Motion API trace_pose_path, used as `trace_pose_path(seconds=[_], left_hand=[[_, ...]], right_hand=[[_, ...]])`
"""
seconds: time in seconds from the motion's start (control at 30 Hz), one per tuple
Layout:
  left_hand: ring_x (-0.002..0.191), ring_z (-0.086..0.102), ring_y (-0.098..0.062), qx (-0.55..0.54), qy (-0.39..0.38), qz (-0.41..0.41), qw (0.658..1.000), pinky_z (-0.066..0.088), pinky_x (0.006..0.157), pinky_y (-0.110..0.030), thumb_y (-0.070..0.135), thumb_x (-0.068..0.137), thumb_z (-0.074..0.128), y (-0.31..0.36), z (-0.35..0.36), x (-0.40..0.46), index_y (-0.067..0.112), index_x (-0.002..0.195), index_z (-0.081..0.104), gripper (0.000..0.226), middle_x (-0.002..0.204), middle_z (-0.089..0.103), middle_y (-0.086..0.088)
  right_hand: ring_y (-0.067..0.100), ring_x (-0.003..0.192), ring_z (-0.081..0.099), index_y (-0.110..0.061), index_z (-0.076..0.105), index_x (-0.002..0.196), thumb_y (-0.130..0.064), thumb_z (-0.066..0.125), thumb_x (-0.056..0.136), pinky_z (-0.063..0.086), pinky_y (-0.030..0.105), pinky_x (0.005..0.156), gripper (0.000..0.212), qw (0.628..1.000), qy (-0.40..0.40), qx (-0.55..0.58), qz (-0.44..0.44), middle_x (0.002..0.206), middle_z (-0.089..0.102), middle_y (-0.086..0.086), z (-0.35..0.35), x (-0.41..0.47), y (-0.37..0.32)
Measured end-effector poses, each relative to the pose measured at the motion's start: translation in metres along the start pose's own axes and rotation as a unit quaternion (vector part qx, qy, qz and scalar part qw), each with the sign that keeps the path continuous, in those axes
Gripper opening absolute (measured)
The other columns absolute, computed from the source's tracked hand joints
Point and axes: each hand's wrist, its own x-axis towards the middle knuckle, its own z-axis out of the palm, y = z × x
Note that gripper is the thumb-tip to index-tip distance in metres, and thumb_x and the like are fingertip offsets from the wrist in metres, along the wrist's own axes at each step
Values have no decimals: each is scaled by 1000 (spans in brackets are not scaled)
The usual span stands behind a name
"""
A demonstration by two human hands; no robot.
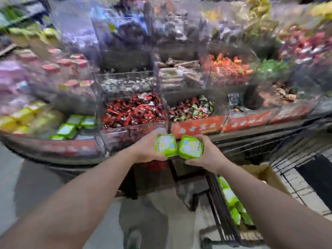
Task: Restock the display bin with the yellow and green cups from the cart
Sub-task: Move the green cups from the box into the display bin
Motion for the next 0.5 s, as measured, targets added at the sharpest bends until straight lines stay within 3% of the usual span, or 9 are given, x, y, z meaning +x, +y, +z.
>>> trace_pose_path(seconds=[0.13, 0.23, 0.33, 0.5], left_hand=[[93, 56, -11, 23, 47, -40, 998, 46, 77, -22, 26, 67, 82, -47, -70, -48, 22, 138, 31, 87, 117, 53, 1], [98, 51, -10, 28, 88, -76, 993, 39, 80, -20, 27, 68, 81, -91, -123, -78, 23, 139, 32, 86, 117, 50, 4], [104, 45, -10, 46, 125, -106, 985, 36, 86, -20, 35, 67, 81, -145, -180, -109, 23, 140, 31, 89, 123, 48, 5], [121, 47, -18, 28, 155, -160, 975, 37, 96, -19, 34, 64, 84, -238, -269, -151, 17, 144, 27, 99, 135, 45, -3]], right_hand=[[9, 105, 54, -21, 35, 136, -29, 91, 59, 42, 19, 86, 95, 997, -53, -20, -50, 116, 54, -8, 52, 32, -73], [11, 109, 53, -22, 34, 137, -31, 89, 62, 41, 20, 88, 94, 993, -82, -35, -81, 122, 53, -3, 102, 63, -127], [10, 104, 55, -19, 35, 137, -33, 88, 62, 43, 20, 86, 93, 988, -105, -39, -111, 115, 55, -6, 164, 92, -187], [13, 111, 57, -20, 37, 138, -34, 87, 62, 46, 29, 99, 92, 985, -128, -14, -119, 125, 58, -2, 279, 137, -275]])
